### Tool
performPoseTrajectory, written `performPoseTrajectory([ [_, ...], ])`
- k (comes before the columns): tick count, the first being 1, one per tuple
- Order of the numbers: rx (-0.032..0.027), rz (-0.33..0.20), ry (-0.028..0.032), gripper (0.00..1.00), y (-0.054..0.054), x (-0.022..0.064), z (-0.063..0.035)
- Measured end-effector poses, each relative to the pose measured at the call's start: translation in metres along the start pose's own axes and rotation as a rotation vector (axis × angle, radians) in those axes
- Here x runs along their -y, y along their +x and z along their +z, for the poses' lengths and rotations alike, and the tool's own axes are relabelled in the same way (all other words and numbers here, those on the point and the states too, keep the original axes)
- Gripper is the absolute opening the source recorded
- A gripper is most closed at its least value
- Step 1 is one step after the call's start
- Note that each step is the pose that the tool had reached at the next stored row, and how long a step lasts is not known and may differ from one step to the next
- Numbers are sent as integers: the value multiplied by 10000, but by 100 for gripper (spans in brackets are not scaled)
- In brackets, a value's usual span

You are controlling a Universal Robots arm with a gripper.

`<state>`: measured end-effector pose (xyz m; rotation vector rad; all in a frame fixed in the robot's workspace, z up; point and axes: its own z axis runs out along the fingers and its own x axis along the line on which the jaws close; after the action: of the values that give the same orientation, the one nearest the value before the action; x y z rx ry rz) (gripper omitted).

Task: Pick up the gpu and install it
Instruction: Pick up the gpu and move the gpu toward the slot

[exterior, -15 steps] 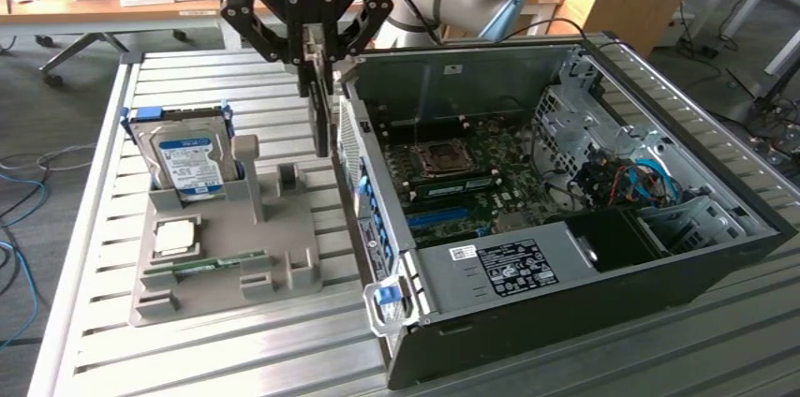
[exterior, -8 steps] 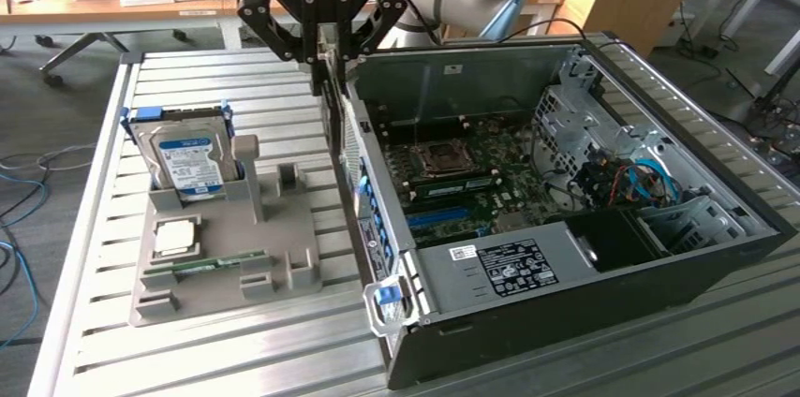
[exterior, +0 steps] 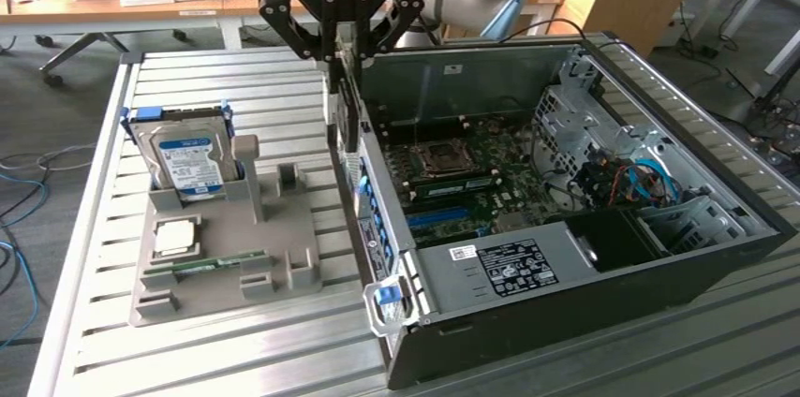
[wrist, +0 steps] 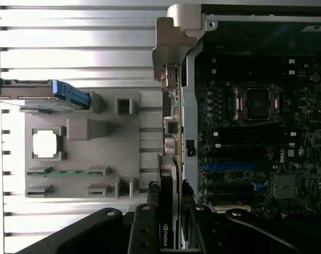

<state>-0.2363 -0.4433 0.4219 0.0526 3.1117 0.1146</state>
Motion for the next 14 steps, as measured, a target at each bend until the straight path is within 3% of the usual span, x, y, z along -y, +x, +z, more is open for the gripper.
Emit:
performPoseTrajectory([
  [14, -1, -1, 0, 27, -279, -23, 9],
])
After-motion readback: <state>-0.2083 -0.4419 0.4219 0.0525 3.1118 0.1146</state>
